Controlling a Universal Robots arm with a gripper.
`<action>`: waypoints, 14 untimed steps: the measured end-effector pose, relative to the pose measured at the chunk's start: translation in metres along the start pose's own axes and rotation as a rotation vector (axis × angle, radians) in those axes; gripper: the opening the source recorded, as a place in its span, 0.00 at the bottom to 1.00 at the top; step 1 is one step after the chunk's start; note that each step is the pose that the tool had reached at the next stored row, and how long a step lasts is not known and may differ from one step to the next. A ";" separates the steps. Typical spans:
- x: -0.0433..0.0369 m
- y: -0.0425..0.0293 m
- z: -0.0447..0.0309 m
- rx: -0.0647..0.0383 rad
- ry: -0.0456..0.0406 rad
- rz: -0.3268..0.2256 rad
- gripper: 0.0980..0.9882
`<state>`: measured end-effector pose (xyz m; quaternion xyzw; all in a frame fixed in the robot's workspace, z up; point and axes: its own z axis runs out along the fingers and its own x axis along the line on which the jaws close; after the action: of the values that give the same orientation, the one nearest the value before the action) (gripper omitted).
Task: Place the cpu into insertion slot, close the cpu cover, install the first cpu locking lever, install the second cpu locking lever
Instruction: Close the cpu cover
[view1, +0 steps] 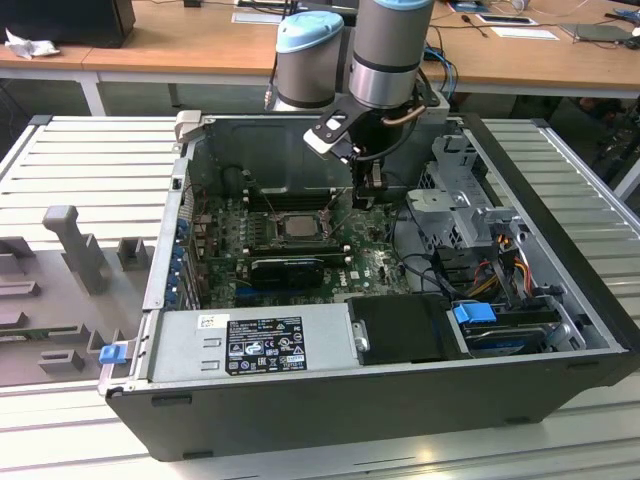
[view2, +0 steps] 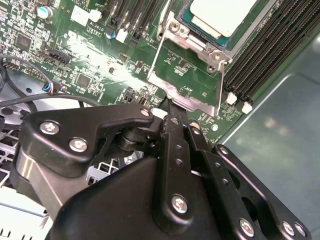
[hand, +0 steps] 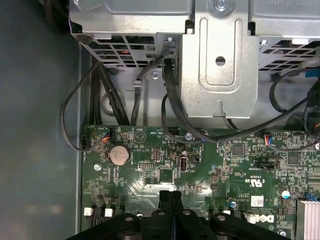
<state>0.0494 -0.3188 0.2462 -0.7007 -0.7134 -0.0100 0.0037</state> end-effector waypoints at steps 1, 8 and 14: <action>0.0000 -0.0005 0.0000 0.000 0.0001 0.000 0.01; 0.0001 -0.0040 0.0000 0.000 0.0001 0.000 0.01; 0.0002 -0.0107 -0.0001 0.000 0.0001 0.000 0.01</action>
<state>0.0387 -0.3188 0.2462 -0.7006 -0.7134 -0.0100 0.0037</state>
